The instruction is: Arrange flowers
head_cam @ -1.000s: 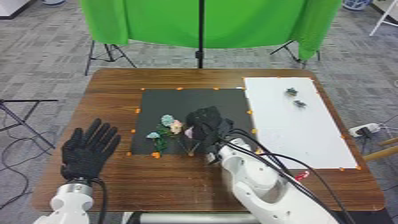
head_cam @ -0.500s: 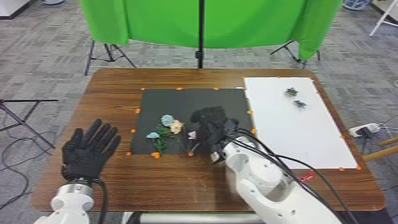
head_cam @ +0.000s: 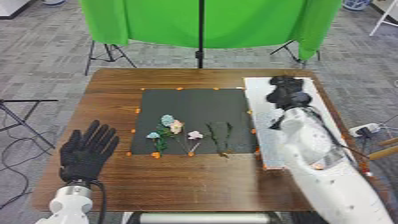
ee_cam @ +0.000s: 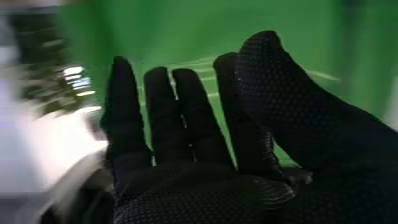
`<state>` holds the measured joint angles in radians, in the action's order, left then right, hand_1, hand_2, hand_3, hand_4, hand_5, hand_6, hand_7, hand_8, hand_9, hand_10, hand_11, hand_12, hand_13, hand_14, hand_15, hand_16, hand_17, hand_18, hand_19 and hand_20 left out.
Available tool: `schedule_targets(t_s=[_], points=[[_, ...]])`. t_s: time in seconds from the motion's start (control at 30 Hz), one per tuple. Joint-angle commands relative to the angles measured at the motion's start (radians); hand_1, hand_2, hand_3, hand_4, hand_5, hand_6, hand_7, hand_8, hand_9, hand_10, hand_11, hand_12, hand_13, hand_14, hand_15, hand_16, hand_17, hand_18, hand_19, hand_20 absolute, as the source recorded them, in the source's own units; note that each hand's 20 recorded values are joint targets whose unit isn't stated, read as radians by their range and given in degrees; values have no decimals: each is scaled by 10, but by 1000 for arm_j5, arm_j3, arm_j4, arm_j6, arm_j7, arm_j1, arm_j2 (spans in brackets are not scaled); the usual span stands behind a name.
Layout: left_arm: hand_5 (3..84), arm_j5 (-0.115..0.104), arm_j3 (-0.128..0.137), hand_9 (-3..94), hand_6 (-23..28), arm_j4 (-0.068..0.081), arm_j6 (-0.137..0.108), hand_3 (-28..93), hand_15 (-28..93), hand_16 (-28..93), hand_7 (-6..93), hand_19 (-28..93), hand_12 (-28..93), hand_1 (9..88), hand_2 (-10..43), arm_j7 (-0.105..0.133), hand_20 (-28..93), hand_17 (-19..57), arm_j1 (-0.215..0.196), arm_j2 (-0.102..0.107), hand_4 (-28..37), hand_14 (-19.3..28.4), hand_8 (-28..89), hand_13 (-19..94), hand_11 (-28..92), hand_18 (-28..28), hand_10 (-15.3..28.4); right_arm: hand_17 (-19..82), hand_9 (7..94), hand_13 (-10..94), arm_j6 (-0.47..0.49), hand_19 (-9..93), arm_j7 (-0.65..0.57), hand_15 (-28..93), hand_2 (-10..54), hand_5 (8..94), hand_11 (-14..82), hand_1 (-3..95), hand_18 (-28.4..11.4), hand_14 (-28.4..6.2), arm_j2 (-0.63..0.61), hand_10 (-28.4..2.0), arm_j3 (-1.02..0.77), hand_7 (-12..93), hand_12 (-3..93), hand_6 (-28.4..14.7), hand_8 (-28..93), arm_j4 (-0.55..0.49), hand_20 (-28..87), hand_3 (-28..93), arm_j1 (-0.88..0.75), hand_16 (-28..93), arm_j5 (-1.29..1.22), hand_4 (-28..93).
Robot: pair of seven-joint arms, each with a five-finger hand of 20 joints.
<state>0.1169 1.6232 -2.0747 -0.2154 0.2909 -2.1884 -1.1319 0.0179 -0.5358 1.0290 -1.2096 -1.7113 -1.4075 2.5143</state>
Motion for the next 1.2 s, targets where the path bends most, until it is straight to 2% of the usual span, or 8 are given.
schedule_targets(t_s=[0.03, 0.5, 0.57, 0.63, 0.73, 0.87, 0.97, 1.2], points=[[424, -4, 2, 363, 115, -3, 9, 783, 380, -88, 83, 415, 92, 267, 140, 3, 142, -84, -30, -9, -283, 177, -86, 275, 214, 166, 171, 155, 404, 319, 105, 555, -32, 204, -95, 480, 120, 470, -184, -149, -99, -168, -100, 170, 121, -36, -148, 95, 183, 904, 17, 109, -51, -283], [423, 6, -12, 361, 115, 0, 4, 781, 381, -88, 83, 415, 92, 269, 140, -21, 142, -84, -25, -12, -283, 177, -86, 275, 214, 165, 170, 161, 410, 365, 138, 567, 34, 218, -95, 476, 121, 468, -193, -141, -74, -148, -59, 180, 116, -26, -151, 173, 175, 883, 21, 124, -48, -283], [423, 18, -14, 361, 115, 9, 22, 781, 381, -88, 83, 415, 92, 270, 140, -29, 141, -84, -20, -13, -283, 177, -86, 275, 214, 165, 170, 167, 413, 379, 133, 575, 42, 220, -95, 478, 119, 468, -193, -136, -78, -148, -35, 180, 116, -24, -152, 200, 179, 881, 32, 125, -47, -283], [422, 50, -10, 360, 115, 20, 57, 780, 380, -89, 83, 414, 92, 274, 140, -52, 141, -83, -14, -14, -283, 177, -86, 273, 214, 165, 169, 174, 416, 387, 139, 580, 67, 221, -95, 479, 118, 469, -191, -135, -92, -143, -9, 181, 117, -23, -152, 226, 181, 878, 38, 128, -23, -283], [421, 68, -9, 356, 114, 23, 73, 776, 374, -89, 81, 414, 92, 282, 139, -59, 140, -83, -8, -16, -283, 176, -86, 270, 209, 166, 167, 194, 432, 414, 90, 611, 71, 253, -95, 494, 122, 478, -187, -124, -100, -129, 15, 189, 117, -16, -156, 252, 191, 863, 39, 137, -5, -283], [420, 58, -8, 356, 114, 18, 55, 775, 370, -87, 80, 413, 92, 284, 134, -57, 138, -84, -14, -17, -283, 178, -85, 270, 206, 167, 168, 260, 602, 563, -5, 745, 103, 380, -95, 600, 192, 521, -196, -84, -97, -118, 29, 204, 152, 5, -159, 275, 252, 810, 35, 203, 30, -283], [421, 57, -9, 357, 115, 18, 58, 775, 368, -86, 79, 411, 93, 284, 132, -57, 137, -84, -15, -17, -283, 178, -85, 270, 205, 167, 168, 301, 815, 678, -36, 809, 114, 403, -95, 750, 113, 627, -202, -56, -94, -97, 44, 261, 352, 21, -55, 288, 318, 644, 45, 368, 41, -283], [422, 55, -8, 356, 115, 16, 64, 775, 368, -83, 77, 411, 94, 283, 129, -53, 136, -84, -21, -13, -283, 178, -84, 269, 202, 168, 168, 318, 870, 705, -109, 830, 78, 484, -95, 807, 147, 643, -214, -68, -120, -94, 71, 305, 439, 22, -21, 166, 360, 671, 25, 420, 45, -283]])
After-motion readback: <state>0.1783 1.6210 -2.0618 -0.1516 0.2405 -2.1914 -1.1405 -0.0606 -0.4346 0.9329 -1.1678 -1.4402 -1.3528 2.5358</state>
